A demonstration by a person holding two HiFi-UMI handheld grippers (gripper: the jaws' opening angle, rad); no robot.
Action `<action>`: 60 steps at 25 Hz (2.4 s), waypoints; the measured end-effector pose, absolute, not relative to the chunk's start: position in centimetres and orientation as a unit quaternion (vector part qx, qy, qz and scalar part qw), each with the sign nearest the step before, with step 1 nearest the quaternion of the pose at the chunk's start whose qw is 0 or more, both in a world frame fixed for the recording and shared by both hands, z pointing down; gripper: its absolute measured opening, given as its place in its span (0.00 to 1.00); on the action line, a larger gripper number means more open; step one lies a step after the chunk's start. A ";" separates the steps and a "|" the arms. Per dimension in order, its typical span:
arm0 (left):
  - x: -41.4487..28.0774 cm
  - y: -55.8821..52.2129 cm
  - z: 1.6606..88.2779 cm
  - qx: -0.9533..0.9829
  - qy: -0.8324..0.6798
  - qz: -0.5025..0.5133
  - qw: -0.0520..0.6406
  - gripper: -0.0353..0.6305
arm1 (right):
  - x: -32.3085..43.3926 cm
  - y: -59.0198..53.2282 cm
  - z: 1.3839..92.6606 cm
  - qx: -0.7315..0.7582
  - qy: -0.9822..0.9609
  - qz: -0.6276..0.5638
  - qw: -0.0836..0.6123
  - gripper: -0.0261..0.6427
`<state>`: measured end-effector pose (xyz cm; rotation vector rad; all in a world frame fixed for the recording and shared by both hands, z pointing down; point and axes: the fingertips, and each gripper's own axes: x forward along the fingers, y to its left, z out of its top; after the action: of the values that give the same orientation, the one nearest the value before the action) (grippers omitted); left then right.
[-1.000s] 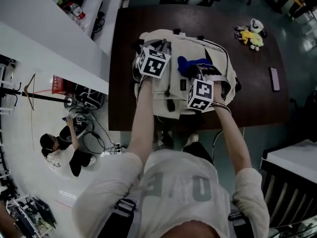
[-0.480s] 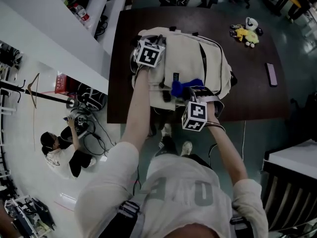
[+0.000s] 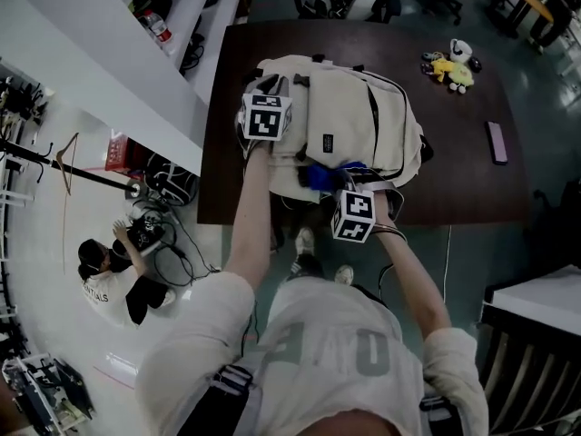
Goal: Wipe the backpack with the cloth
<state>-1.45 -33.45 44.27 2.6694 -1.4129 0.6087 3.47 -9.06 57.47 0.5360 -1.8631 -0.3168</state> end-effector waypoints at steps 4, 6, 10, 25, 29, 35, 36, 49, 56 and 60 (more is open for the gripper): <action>-2.8 -25.8 43.7 0.883 -0.447 0.142 0.010 0.12 | 3.6 -9.3 57.1 0.231 -0.795 -0.134 0.545 0.09; -3.0 -22.1 44.5 0.895 -0.425 0.138 0.003 0.13 | 3.7 -9.2 56.7 0.233 -0.796 -0.138 0.541 0.10; -2.0 -16.2 46.4 0.923 -0.351 0.158 -0.017 0.20 | 3.6 -9.0 56.2 0.236 -0.805 -0.133 0.528 0.09; -1.3 -15.6 51.7 0.908 -0.327 0.263 0.002 0.21 | 3.5 -9.2 56.3 0.222 -0.807 -0.142 0.528 0.09; -0.9 -15.6 51.8 0.909 -0.308 0.276 0.054 0.22 | 3.5 -9.2 56.6 0.218 -0.808 -0.142 0.528 0.10; -0.5 -15.9 52.7 0.907 -0.282 0.297 0.095 0.28 | 3.6 -9.5 56.8 0.211 -0.811 -0.141 0.527 0.10; -0.5 -16.1 52.8 0.905 -0.286 0.298 0.098 0.28 | 3.6 -9.5 56.9 0.210 -0.811 -0.142 0.527 0.10; -0.8 -20.5 49.7 0.869 -0.328 0.370 -0.039 0.14 | 3.5 -10.2 57.2 0.209 -0.820 -0.130 0.517 0.10; -3.8 -21.5 48.5 0.871 -0.419 0.224 0.125 0.15 | 4.7 -10.6 53.7 0.222 -0.831 -0.139 0.491 0.10; -1.6 -22.9 41.7 0.885 -0.409 0.092 0.201 0.13 | 8.7 -14.5 47.7 0.295 -0.820 -0.165 0.461 0.10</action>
<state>-1.65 -22.88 41.68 2.4738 -1.1432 0.2565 8.71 -14.51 47.65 0.7259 -2.0177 -0.4057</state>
